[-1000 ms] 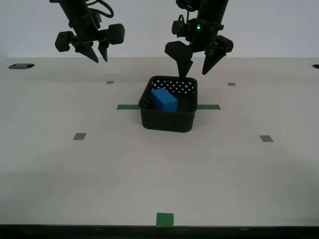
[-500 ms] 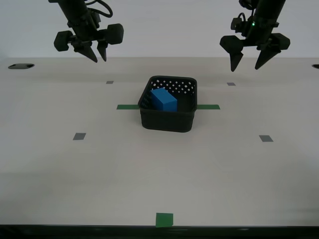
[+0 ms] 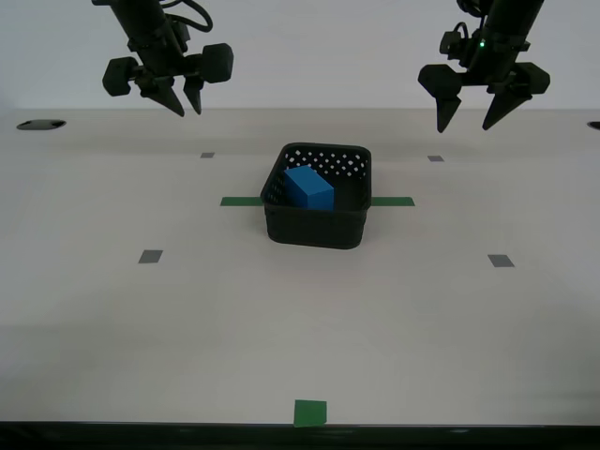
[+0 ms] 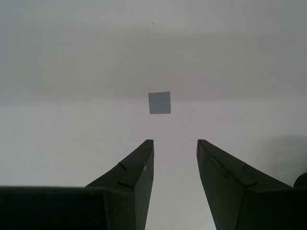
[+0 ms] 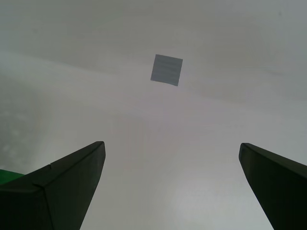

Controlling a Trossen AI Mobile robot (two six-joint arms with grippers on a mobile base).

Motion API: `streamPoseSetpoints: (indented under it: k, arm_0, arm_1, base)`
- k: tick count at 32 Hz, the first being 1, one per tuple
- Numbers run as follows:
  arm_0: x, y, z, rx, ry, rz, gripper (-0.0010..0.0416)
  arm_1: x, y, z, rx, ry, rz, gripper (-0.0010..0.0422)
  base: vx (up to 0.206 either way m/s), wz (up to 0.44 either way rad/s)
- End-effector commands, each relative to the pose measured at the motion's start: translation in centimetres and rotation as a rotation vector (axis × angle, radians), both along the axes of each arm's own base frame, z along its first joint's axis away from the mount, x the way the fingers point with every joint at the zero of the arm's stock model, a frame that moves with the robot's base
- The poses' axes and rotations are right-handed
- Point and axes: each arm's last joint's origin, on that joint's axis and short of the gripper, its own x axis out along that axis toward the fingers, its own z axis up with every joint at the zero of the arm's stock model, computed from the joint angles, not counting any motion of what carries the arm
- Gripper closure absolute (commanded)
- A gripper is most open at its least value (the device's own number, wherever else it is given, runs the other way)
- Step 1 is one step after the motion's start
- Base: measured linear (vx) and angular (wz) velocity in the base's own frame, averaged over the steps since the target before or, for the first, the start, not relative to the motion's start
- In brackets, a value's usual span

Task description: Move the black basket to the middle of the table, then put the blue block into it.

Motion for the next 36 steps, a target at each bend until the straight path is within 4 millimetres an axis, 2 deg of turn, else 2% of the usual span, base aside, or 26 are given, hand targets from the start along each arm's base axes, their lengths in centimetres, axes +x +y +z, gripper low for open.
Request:
streamPoseSetpoints:
  k: [1, 36]
  arm_0:
    - [0.08, 0.01, 0.04, 0.000, -0.008, -0.001, 0.0016]
    - [0.44, 0.06, 0.15, 0.006, -0.047, -0.001, 0.0016]
  arm_1:
    - [0.02, 0.00, 0.02, 0.002, -0.002, -0.001, 0.0296]
    - [0.02, -0.02, 0.03, 0.002, -0.002, -0.001, 0.0296]
  base:
    - [0.000, 0.000]
    - [0.000, 0.000]
